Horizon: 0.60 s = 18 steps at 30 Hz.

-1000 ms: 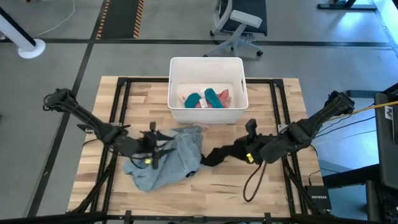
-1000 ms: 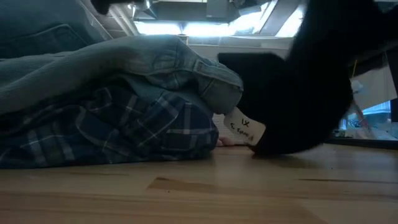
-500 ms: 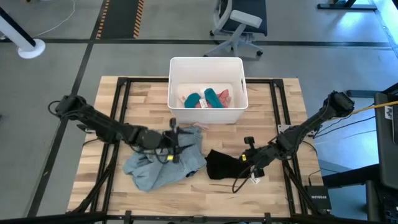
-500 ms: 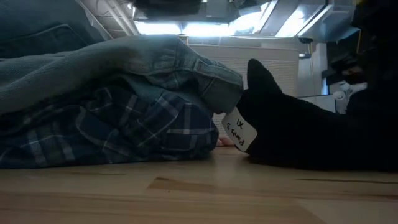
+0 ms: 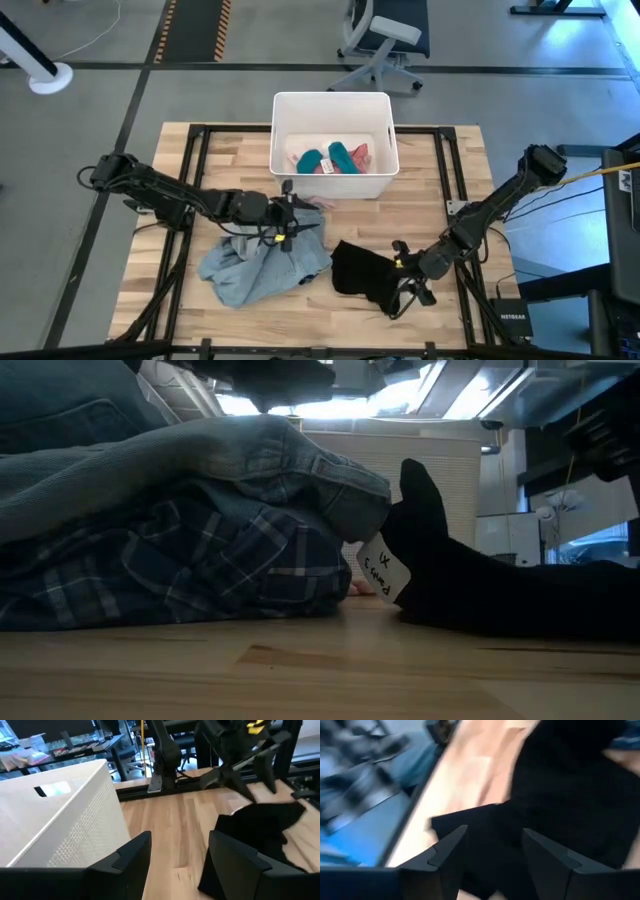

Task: Sort clothes
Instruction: Put the black shorts into the white laundry bin

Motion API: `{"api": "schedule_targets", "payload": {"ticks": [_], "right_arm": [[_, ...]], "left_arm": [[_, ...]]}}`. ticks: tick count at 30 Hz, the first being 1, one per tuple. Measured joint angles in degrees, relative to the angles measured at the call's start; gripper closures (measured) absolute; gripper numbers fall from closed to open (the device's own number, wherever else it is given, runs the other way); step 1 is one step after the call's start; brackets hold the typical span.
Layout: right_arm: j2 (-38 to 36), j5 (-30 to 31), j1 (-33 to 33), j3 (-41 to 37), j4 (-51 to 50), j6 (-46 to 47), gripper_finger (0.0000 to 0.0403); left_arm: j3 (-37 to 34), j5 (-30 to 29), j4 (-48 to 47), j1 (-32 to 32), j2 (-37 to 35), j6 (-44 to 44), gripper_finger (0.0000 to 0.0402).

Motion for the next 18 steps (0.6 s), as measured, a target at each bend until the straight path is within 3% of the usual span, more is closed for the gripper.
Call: {"api": "schedule_targets", "payload": {"ticks": [9,12,18], "right_arm": [[0.8,20.8,0.0,0.02,-4.05,-6.14,0.0197],[3.41,23.11,-0.11,0.02,-5.24,-4.43,0.0197],[11.42,21.53,-0.5,0.02,-4.94,-0.05,0.0197]], "left_arm": [[0.0,0.03,-0.63,-0.16,-0.04,-0.09,0.0208],[0.0,0.01,-0.49,-0.1,-0.04,0.71,0.0208],[0.0,0.02,-0.46,-0.11,-0.04,3.73,0.0208]]}}
